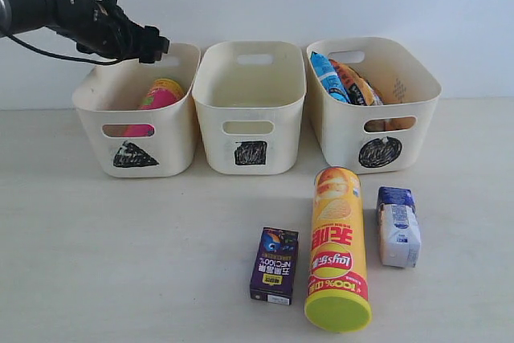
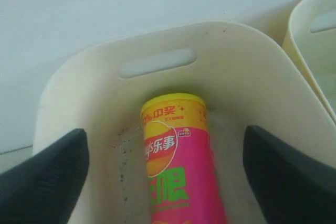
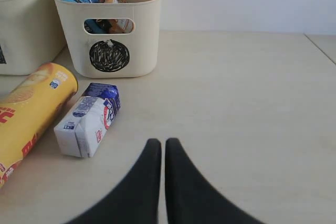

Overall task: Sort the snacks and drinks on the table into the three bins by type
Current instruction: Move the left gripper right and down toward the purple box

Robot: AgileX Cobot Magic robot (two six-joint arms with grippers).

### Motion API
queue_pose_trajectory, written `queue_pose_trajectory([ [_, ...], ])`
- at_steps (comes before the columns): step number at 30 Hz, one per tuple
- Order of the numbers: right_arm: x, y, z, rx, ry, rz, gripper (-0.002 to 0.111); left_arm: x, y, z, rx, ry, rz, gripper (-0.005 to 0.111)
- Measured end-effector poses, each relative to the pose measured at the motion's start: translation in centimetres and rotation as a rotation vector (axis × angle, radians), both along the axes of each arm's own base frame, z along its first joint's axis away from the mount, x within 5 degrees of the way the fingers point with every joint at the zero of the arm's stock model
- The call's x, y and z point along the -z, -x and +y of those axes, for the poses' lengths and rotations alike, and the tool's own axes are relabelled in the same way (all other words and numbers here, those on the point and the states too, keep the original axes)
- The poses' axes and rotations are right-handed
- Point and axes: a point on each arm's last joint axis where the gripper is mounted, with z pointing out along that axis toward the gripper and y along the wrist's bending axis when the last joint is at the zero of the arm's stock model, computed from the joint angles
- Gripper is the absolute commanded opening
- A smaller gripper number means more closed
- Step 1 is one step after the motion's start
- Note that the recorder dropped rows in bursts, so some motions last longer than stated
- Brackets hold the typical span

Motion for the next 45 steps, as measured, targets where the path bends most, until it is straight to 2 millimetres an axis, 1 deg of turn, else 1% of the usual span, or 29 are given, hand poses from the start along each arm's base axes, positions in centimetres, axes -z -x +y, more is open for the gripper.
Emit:
queue_pose_trajectory([
  [2, 0.0, 0.0, 0.0, 0.0, 0.0, 0.0, 0.0, -0.5, 0.4, 0.1, -0.002, -0.004, 0.021, 0.05],
  [4, 0.0, 0.0, 0.0, 0.0, 0.0, 0.0, 0.0, -1.3, 0.8, 0.2, -0.003, -0.008, 0.039, 0.032],
  [6, 0.0, 0.0, 0.0, 0.0, 0.0, 0.0, 0.0, -2.2, 1.4, 0.3, -0.005, -0.012, 0.057, 0.012],
  [7, 0.0, 0.0, 0.0, 0.0, 0.0, 0.0, 0.0, -2.7, 1.7, 0.4, -0.002, -0.02, 0.07, 0.004],
  [13, 0.0, 0.0, 0.0, 0.0, 0.0, 0.0, 0.0, -4.7, 3.7, 0.7, 0.047, -0.075, 0.152, 0.004],
  [14, 0.0, 0.0, 0.0, 0.0, 0.0, 0.0, 0.0, -5.1, 4.5, 0.7, 0.07, -0.083, 0.182, 0.004],
  [15, 0.0, 0.0, 0.0, 0.0, 0.0, 0.0, 0.0, -5.3, 4.9, 0.7, 0.081, -0.083, 0.195, 0.004],
  [16, 0.0, 0.0, 0.0, 0.0, 0.0, 0.0, 0.0, -5.4, 5.8, 0.7, 0.105, -0.077, 0.219, 0.004],
  [17, 0.0, 0.0, 0.0, 0.0, 0.0, 0.0, 0.0, -5.5, 6.3, 0.7, 0.115, -0.073, 0.227, 0.004],
  [18, 0.0, 0.0, 0.0, 0.0, 0.0, 0.0, 0.0, -5.6, 7.2, 0.6, 0.138, -0.063, 0.242, 0.004],
  [19, 0.0, 0.0, 0.0, 0.0, 0.0, 0.0, 0.0, -5.5, 7.6, 0.5, 0.146, -0.062, 0.248, 0.004],
  [20, 0.0, 0.0, 0.0, 0.0, 0.0, 0.0, 0.0, -5.4, 8.6, 0.1, 0.173, -0.067, 0.264, 0.004],
  [21, 0.0, 0.0, 0.0, 0.0, 0.0, 0.0, 0.0, -5.2, 9.5, -0.6, 0.202, -0.079, 0.279, 0.004],
  [23, 0.0, 0.0, 0.0, 0.0, 0.0, 0.0, 0.0, -4.8, 10.6, -1.9, 0.244, -0.091, 0.296, 0.004],
  [26, 0.0, 0.0, 0.0, 0.0, 0.0, 0.0, 0.0, -4.3, 12.4, -5.4, 0.34, -0.107, 0.315, 0.004],
  [31, 0.0, 0.0, 0.0, 0.0, 0.0, 0.0, 0.0, -4.4, 14.2, -9.4, 0.444, -0.124, 0.308, 0.004],
  [35, 0.0, 0.0, 0.0, 0.0, 0.0, 0.0, 0.0, -4.4, 16.2, -12.6, 0.533, -0.14, 0.317, 0.004],
  [42, 0.0, 0.0, 0.0, 0.001, -0.004, 0.0, 0.0, -4.3, 19.5, -17.0, 0.658, -0.148, 0.325, 0.004],
  [45, 0.0, 0.0, 0.0, 0.001, -0.004, 0.0, 0.0, -4.2, 20.7, -18.4, 0.7, -0.142, 0.332, 0.004],
])
